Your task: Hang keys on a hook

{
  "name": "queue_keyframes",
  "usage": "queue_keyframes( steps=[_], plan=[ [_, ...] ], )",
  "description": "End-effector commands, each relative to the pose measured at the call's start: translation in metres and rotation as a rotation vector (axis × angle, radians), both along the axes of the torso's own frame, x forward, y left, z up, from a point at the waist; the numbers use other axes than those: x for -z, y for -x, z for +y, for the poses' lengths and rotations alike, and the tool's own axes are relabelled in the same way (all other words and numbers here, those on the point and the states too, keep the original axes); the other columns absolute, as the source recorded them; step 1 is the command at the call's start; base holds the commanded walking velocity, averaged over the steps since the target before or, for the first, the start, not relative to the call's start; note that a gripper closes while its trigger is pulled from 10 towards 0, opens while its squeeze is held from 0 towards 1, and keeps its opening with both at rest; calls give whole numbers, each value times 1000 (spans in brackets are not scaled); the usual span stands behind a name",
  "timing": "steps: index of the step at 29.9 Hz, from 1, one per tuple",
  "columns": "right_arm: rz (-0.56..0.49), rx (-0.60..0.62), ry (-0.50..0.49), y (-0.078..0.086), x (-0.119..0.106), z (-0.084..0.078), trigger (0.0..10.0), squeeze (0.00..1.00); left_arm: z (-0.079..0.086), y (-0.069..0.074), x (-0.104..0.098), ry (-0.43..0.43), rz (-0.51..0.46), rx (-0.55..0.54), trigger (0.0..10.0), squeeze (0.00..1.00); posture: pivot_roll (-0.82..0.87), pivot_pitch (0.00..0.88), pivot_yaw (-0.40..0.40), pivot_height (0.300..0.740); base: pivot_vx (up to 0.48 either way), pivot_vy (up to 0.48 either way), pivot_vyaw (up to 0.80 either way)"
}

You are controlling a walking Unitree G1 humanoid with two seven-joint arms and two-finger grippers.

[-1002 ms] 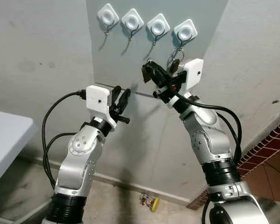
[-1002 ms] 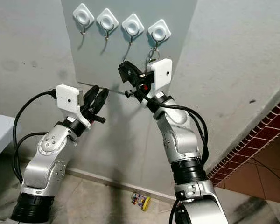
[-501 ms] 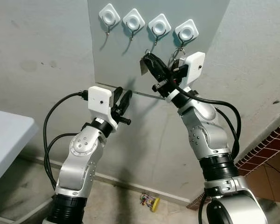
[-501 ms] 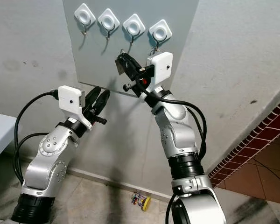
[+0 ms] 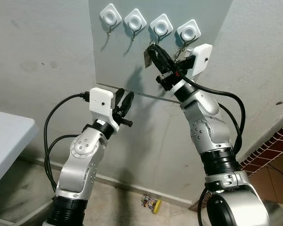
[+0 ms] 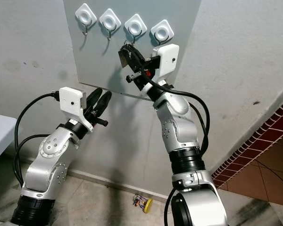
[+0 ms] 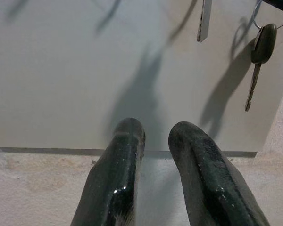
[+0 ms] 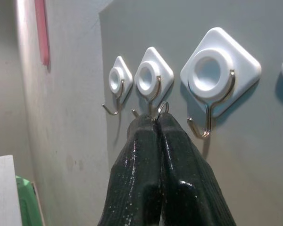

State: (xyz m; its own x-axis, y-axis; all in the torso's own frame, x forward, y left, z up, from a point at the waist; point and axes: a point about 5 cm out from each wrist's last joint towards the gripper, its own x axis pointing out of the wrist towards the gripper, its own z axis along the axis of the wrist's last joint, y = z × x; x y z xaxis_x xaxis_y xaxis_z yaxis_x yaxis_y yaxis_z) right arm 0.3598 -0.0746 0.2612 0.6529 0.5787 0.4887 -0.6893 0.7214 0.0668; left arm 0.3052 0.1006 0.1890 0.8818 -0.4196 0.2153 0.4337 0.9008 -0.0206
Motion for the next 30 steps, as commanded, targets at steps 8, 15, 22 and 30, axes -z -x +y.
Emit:
queue_keyframes(
  steps=[8,15,22,30],
  plan=[
    [51,8,-45,-6,-4,-3,10000,0,-2,3,-4,-6,-22,16,10000,0,-10,49,-90,740,0,0,0],
    [68,14,-61,-7,-2,-4,10000,0,-2,3,-4,-7,-21,16,10000,0,-9,50,-88,740,0,0,0],
    [70,13,-82,-6,-1,-6,10000,0,-1,3,-5,-7,-21,15,10000,0,-9,54,-85,740,0,0,0],
    [55,3,-102,-5,-3,-9,10000,0,-1,3,-5,-9,-22,15,10000,0,-9,58,-84,740,0,0,0]
  ],
)
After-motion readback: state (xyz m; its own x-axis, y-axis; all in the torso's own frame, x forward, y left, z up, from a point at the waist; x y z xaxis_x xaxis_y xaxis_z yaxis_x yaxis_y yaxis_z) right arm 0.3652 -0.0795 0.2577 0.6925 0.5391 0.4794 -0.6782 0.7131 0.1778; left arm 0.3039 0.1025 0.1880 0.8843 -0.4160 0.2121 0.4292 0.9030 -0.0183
